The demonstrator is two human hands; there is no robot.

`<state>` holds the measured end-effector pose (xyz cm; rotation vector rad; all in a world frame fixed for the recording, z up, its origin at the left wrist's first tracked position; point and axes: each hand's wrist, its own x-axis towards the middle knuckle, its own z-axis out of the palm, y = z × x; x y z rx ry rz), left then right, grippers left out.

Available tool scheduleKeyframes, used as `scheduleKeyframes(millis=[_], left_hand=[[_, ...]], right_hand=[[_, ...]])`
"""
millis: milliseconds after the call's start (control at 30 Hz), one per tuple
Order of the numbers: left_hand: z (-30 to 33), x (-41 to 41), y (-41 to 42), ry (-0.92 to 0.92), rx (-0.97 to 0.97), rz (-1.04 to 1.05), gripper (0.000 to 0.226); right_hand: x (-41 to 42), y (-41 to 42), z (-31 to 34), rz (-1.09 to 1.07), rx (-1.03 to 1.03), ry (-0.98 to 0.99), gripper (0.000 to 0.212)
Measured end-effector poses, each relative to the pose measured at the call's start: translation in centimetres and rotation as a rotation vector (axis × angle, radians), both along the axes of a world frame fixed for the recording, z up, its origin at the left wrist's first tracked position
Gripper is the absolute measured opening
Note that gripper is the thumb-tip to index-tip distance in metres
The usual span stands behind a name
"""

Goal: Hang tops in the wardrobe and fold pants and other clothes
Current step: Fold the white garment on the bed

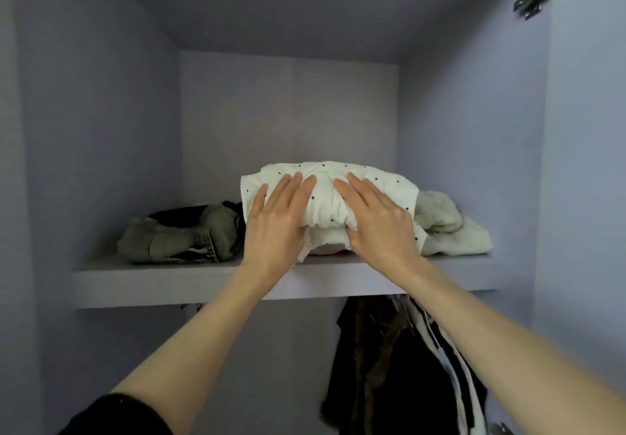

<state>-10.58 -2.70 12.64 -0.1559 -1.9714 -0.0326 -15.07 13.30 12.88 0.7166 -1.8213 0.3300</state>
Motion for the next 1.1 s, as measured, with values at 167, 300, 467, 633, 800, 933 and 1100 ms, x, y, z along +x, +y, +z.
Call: scheduleKeyframes(millis=[167,300,467,633,800,933,1100], left_hand=[[1.6,-5.3,-4.4,-0.090,-0.023,0.071,0.070],[2.1,-9.9,-6.3,-0.331,-0.003,0.169,0.075],[1.2,-14.6,-7.3,-0.681,0.009,0.169,0.056],[2.1,-16.7,-8.4,-0.823,0.029,0.178,0.057],[2.4,-15.6,-7.9,-0.822,0.004,0.190,0.054],[2.8,-12.3,-7.1,-0.622,0.094,-0.018,0.048],[-0.7,-7.4,-1.6,-0.301,0.271,-0.413,0.038]], right_hand=[[-6.4,-3.7,1.4,-0.029,0.076,-0.130,0.067],[-11.4,-5.3,3.4,-0.084,0.277,-0.361,0.084],[-15.9,-6.9,1.1,-0.135,0.298,-0.484,0.066],[-18.4,-7.6,1.3,-0.081,0.349,-0.726,0.055],[-17.2,-7.2,2.1,-0.130,0.448,-0.770,0.053],[-13.4,-4.7,1.3,-0.011,0.356,-0.670,0.050],[-7.8,1.2,-0.7,0.030,-0.006,-0.553,0.041]])
